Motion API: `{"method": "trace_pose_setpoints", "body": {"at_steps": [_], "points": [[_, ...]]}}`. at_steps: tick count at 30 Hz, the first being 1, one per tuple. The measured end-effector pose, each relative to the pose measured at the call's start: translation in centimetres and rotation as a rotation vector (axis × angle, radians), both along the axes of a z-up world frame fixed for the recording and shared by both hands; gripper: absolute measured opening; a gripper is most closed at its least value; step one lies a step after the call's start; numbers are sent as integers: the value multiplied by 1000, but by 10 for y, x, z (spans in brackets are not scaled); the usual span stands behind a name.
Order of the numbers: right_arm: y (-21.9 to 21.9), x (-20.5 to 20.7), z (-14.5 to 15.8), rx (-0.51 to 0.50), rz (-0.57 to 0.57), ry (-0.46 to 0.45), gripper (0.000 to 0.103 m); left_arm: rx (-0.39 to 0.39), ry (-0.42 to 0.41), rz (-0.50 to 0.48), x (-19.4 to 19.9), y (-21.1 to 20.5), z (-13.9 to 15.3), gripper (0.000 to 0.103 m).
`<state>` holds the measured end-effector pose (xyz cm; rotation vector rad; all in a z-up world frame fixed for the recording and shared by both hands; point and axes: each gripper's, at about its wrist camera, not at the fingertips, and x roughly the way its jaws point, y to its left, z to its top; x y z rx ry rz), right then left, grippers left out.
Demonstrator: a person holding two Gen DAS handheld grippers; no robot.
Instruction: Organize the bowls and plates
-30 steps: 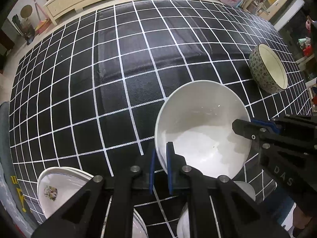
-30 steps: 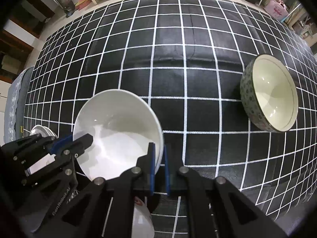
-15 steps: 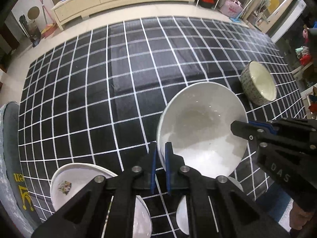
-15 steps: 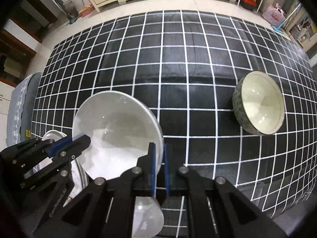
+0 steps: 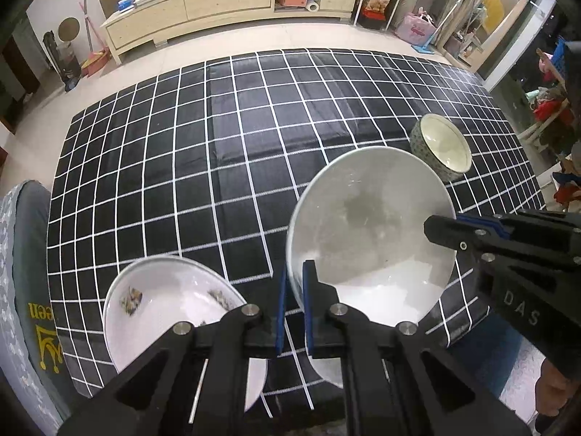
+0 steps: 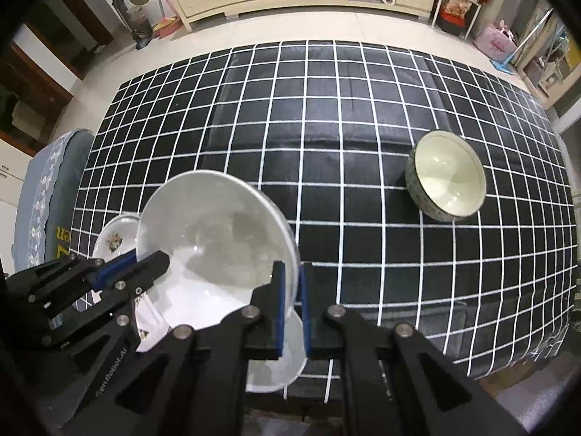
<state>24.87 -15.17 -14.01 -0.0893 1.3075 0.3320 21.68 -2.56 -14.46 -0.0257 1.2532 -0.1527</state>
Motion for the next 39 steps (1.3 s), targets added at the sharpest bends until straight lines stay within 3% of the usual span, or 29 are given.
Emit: {"method": "trace_pose_setpoints", "body": {"at_steps": [16,27,39], "points": [[-25,-45,-36,3,3,70,11,22,67,-26,-39,-16,-32,8],[-30,-49,-59,-32,5,114,11,20,122,-36,-44,-25,-56,8],[-28,-46,-66,-47,6,127,11,20,128,-36,-42,-24,-61,8]]}}
